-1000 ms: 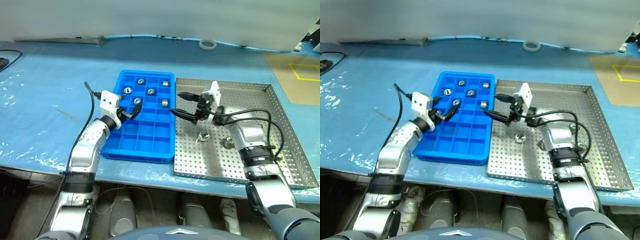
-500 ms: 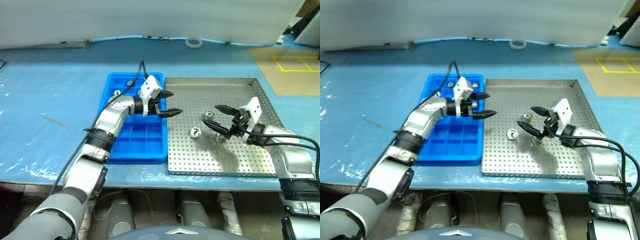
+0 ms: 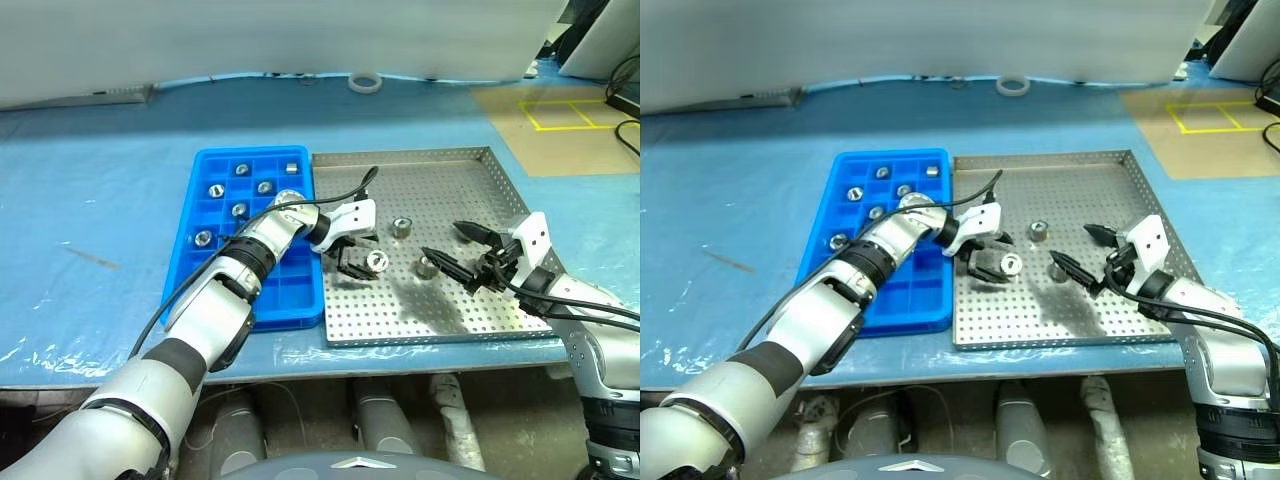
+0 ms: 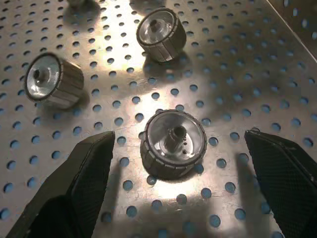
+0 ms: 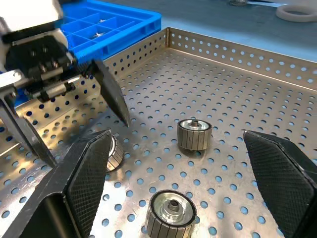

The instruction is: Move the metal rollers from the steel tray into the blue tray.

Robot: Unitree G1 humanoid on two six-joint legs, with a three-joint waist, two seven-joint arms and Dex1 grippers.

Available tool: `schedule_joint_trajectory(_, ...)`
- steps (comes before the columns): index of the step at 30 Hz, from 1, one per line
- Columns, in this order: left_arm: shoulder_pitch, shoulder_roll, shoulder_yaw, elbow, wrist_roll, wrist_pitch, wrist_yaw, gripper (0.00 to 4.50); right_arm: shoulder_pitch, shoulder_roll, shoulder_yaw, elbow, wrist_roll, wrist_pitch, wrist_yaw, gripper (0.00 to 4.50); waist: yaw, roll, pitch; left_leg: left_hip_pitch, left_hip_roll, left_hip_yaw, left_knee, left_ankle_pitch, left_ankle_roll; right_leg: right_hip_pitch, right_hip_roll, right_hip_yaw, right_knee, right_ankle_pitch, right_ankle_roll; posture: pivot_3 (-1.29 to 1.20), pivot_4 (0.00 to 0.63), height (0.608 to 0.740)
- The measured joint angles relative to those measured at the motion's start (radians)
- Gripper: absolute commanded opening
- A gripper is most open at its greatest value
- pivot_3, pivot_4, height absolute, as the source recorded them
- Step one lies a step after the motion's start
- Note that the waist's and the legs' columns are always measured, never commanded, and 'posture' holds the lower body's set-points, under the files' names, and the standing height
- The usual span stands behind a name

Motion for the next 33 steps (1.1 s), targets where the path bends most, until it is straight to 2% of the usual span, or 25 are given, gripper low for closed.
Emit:
schedule_joint_trajectory(1,-0.006,-0.010,-0.009,0.012,0.023,-0.017,0.017,4.41,0.000,0.002,-0.001,-0.012,0.003,0.000,-0.007,4.50,-0.003,0.001,-0.001,0.000,0.000,0.000,0.000,0.000,0.000,0.000,0.000,0.000,0.000,0.000,0.000,-0.62,0.150,0.740)
schedule_joint_trajectory(4,-0.006,-0.051,-0.017,0.064,0.069,-0.046,0.086,3.81,0.000,0.002,-0.001,-0.020,0.009,0.000,-0.022,4.50,-0.007,0.001,-0.001,-0.001,0.000,0.000,0.001,0.000,0.001,0.000,0.000,0.000,0.000,0.000,0.000,-0.62,0.150,0.740)
schedule_joint_trajectory(11,-0.010,-0.074,0.006,0.098,0.083,-0.060,0.131,1.71,0.001,0.002,-0.001,-0.020,0.009,-0.007,-0.032,4.50,-0.025,0.001,-0.001,-0.002,0.000,-0.001,0.001,0.000,0.001,0.000,0.000,-0.002,-0.001,0.000,0.000,-0.61,0.150,0.740)
schedule_joint_trajectory(16,-0.012,-0.066,0.046,0.100,0.074,-0.039,0.135,1.71,-0.016,0.006,0.004,-0.011,0.009,-0.019,-0.031,4.50,-0.032,0.001,-0.001,-0.003,0.000,-0.002,0.001,0.000,0.001,-0.001,-0.001,-0.002,-0.001,0.000,0.000,-0.57,0.150,0.740)
schedule_joint_trajectory(21,0.018,-0.054,0.205,-0.002,-0.061,0.061,0.152,1.71,-0.101,0.032,0.054,0.030,0.024,-0.017,0.012,4.50,-0.030,0.001,-0.001,-0.003,0.000,-0.002,0.001,0.001,0.004,-0.002,-0.001,-0.002,0.000,0.000,0.000,-0.46,0.150,0.740)
schedule_joint_trajectory(23,0.083,-0.035,0.265,-0.145,-0.120,0.114,0.171,1.71,-0.157,0.048,0.100,0.054,0.039,-0.015,0.050,4.50,-0.029,0.001,-0.001,-0.003,0.000,-0.002,0.000,0.001,0.004,-0.002,0.000,-0.003,0.000,0.000,0.000,-0.38,0.150,0.740)
schedule_joint_trajectory(26,0.260,-0.004,0.346,-0.440,-0.209,0.192,0.238,1.71,-0.262,0.079,0.164,0.137,0.041,-0.018,0.107,4.50,-0.024,0.001,-0.001,-0.003,0.002,-0.002,0.000,0.001,0.004,-0.002,0.000,-0.004,0.000,0.000,-0.001,-0.31,0.150,0.740)
schedule_joint_trajectory(33,0.532,0.058,0.456,-0.948,-0.313,0.363,0.435,1.71,-0.446,0.147,0.283,0.343,0.008,-0.069,0.226,4.50,0.053,0.001,-0.001,-0.004,0.003,-0.001,0.000,0.002,0.004,-0.003,0.000,-0.005,0.001,0.000,-0.001,-0.11,0.150,0.740)
